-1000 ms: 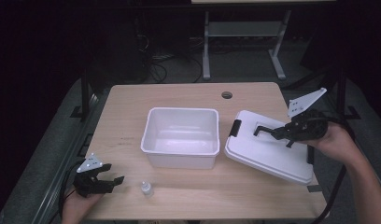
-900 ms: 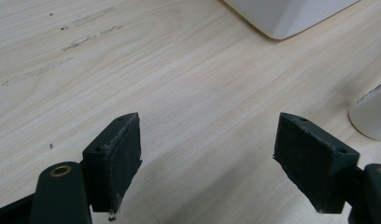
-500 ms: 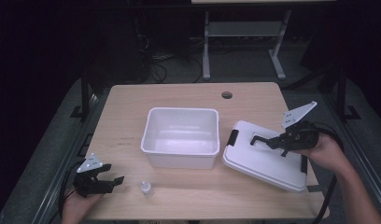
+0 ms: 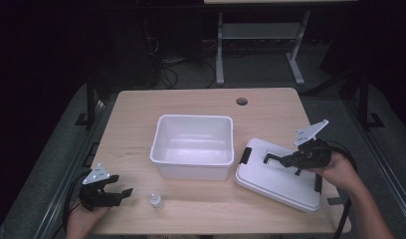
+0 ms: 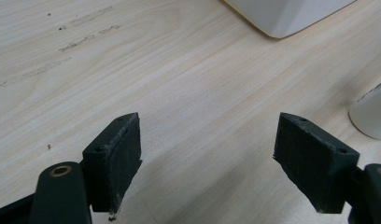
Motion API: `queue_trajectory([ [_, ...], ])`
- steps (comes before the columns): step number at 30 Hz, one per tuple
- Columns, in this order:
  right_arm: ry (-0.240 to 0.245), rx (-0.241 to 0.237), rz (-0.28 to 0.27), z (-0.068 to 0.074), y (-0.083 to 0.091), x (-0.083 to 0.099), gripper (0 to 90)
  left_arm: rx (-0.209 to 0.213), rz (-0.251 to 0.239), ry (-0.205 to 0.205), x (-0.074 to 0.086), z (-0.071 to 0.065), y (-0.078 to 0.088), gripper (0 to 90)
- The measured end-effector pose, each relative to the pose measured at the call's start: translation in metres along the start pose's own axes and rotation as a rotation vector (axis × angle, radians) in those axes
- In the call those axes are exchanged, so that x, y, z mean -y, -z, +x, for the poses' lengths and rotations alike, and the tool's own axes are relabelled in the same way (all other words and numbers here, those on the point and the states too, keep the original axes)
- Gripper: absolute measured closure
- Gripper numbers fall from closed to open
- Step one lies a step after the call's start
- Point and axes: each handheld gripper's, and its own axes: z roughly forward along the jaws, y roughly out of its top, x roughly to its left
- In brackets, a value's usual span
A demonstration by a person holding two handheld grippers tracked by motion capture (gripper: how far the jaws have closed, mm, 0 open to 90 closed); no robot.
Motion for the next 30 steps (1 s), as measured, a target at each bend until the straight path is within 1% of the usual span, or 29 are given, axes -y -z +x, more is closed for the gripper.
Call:
queue_trajectory([
  [10, -0.019, 0.003, 0.015, 0.0, -0.017, 0.008, 83.8, 0.0, 0.001, -0.002, -0.001, -0.001, 0.0, 22.7],
  [14, -0.019, 0.001, 0.009, 0.0, -0.022, 0.009, 83.8, 0.001, 0.005, -0.002, -0.001, -0.001, -0.001, 22.7],
  [18, -0.029, 0.002, 0.011, 0.0, -0.025, 0.011, 83.8, 0.001, 0.0, -0.001, -0.001, -0.001, -0.001, 22.7],
  [22, -0.033, 0.004, 0.014, 0.001, -0.027, 0.014, 83.7, 0.002, 0.005, -0.004, -0.001, -0.001, -0.001, 22.7],
  [28, -0.027, 0.015, 0.022, 0.003, -0.027, 0.014, 82.5, 0.011, 0.004, -0.007, -0.002, -0.001, -0.002, 22.7],
  [30, -0.034, 0.009, -0.003, 0.004, -0.025, 0.013, 81.0, 0.01, 0.001, -0.005, -0.002, -0.001, -0.001, 22.7],
])
